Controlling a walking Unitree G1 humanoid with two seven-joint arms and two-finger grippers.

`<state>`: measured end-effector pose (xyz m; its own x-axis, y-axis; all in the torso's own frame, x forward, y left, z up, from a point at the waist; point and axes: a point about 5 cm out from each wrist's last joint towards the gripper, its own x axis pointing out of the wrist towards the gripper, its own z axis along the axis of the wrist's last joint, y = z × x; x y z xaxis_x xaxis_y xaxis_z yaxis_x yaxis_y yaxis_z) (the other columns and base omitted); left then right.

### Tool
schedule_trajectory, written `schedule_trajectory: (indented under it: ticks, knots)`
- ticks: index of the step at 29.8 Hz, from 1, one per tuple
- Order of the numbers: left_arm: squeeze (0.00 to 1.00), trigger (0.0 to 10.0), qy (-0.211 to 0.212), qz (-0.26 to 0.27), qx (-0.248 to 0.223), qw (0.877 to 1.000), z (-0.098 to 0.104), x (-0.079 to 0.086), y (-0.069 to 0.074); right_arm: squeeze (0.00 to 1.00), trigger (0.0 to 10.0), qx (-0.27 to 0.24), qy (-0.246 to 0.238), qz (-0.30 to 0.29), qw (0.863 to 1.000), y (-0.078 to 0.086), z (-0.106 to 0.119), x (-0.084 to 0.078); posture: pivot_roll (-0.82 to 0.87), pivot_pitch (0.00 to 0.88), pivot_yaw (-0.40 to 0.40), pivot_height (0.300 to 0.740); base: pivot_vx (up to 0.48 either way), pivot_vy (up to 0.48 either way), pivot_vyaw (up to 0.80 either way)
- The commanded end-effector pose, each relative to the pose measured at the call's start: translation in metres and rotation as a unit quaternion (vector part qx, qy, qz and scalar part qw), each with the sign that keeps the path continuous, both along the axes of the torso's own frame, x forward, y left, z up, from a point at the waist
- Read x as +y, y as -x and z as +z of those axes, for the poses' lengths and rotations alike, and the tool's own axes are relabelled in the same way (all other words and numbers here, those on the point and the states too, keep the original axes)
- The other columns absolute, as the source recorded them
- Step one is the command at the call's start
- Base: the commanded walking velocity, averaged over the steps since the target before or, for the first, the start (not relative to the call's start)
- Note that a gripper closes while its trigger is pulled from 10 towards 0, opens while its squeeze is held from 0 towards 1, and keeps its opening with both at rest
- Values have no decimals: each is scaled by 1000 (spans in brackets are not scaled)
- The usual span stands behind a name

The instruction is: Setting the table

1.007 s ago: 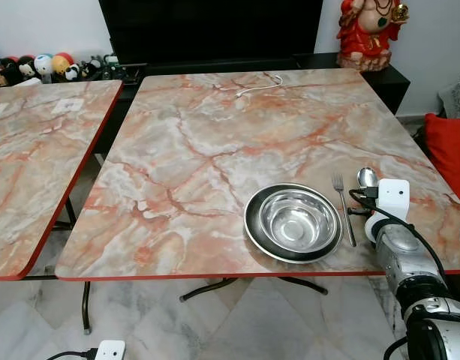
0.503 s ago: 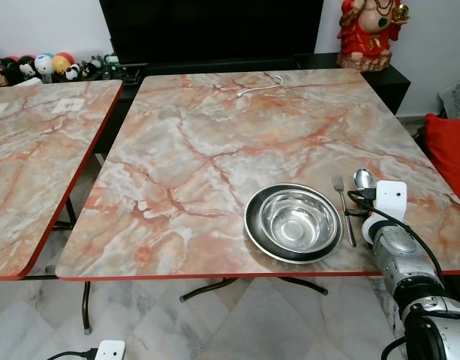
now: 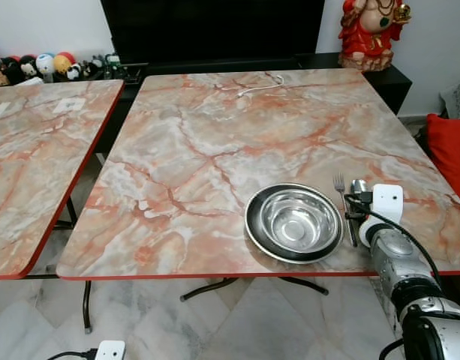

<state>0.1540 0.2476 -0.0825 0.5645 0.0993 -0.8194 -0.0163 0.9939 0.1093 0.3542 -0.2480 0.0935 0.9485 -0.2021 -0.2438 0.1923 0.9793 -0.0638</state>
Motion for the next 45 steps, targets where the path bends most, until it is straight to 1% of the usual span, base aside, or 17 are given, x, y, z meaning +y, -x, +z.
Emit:
schedule_trajectory:
  ticks: [1, 6, 8, 9, 10, 11, 12, 14, 16, 18, 23, 26, 28, 31, 33, 40, 45]
  knots:
    - [0, 10000, -2, 11, 14, 1000, -2, 5, 7, 0, 10000, -74, 3, -2, 997, -7, 21, 3, -67, 45, 54, 740, 0, 0, 0]
    - [0, 10000, 0, 13, 13, 1000, -2, 5, 8, 0, 10000, -157, 29, -15, 987, -3, 38, 3, -65, 45, 51, 740, 0, 0, 0]
    - [0, 10000, 0, 13, 13, 1000, -2, 5, 8, 0, 10000, -161, 30, -16, 986, -3, 39, 3, -65, 45, 51, 740, 0, 0, 0]
    - [0, 10000, 4, 14, 13, 1000, -2, 5, 8, 0, 10000, -190, 24, -8, 981, 3, 41, 7, -65, 47, 51, 740, 0, 0, 0]
    - [0, 10000, 4, 14, 13, 1000, -2, 5, 8, 0, 10000, -190, 24, -8, 981, 3, 41, 7, -65, 47, 51, 740, 0, 0, 0]
    - [0, 10000, 4, 14, 13, 1000, -2, 5, 9, 0, 10000, -215, 21, 6, 976, 10, 42, 13, -66, 51, 48, 740, 0, 0, 0]
    - [0, 10000, 4, 14, 13, 1000, -2, 5, 9, 0, 10000, -215, 21, 6, 976, 10, 42, 13, -66, 51, 48, 740, 0, 0, 0]
    - [0, 10000, 3, 21, 19, 1000, -3, 6, 11, 0, 10000, -241, 21, 21, 970, 24, 43, 21, -66, 53, 44, 740, 0, 0, 0]
    - [0, 10000, 5, 27, 21, 999, -3, 7, 12, 0, 10000, -251, 16, 18, 968, 29, 46, 23, -71, 54, 43, 740, 0, 0, 0]
    - [0, 10000, 5, 27, 22, 999, -4, 6, 12, 0, 10000, -251, 20, 20, 968, 30, 47, 24, -73, 53, 43, 740, 0, 0, 0]
    - [0, 10000, 6, 20, 23, 1000, -4, 5, 13, 0, 10000, -286, 22, 47, 957, 32, 65, 38, -77, 41, 35, 740, 0, 480, 0]
    - [0, 10000, 6, 19, 23, 1000, -4, 5, 13, 0, 10000, -288, 24, 59, 955, 33, 70, 44, -76, 36, 32, 740, 0, 480, 512]
    - [0, 10000, 5, 20, 23, 1000, -4, 5, 13, 0, 10000, -291, 6, 72, 954, 32, 73, 56, -72, 25, 30, 740, 0, 480, 400]
    - [0, 10000, 4, 19, 24, 1000, -4, 5, 14, 0, 10000, -284, -15, 81, 955, 32, 69, 68, -71, 11, 27, 740, 0, 480, 0]
    - [0, 10000, 4, 19, 25, 1000, -5, 5, 14, 0, 10000, -281, -24, 83, 956, 33, 67, 72, -71, 10, 27, 740, 0, 480, 0]
    - [0, 10000, 4, 16, 27, 1000, -5, 4, 15, 0, 10000, -265, -40, 110, 957, 36, 62, 94, -67, 0, 24, 740, 0, 480, 0]
    - [0, 10000, 5, 14, 29, 999, -6, 3, 16, 0, 10000, -261, -42, 117, 957, 37, 61, 100, -65, 0, 21, 740, 0, 480, 0]
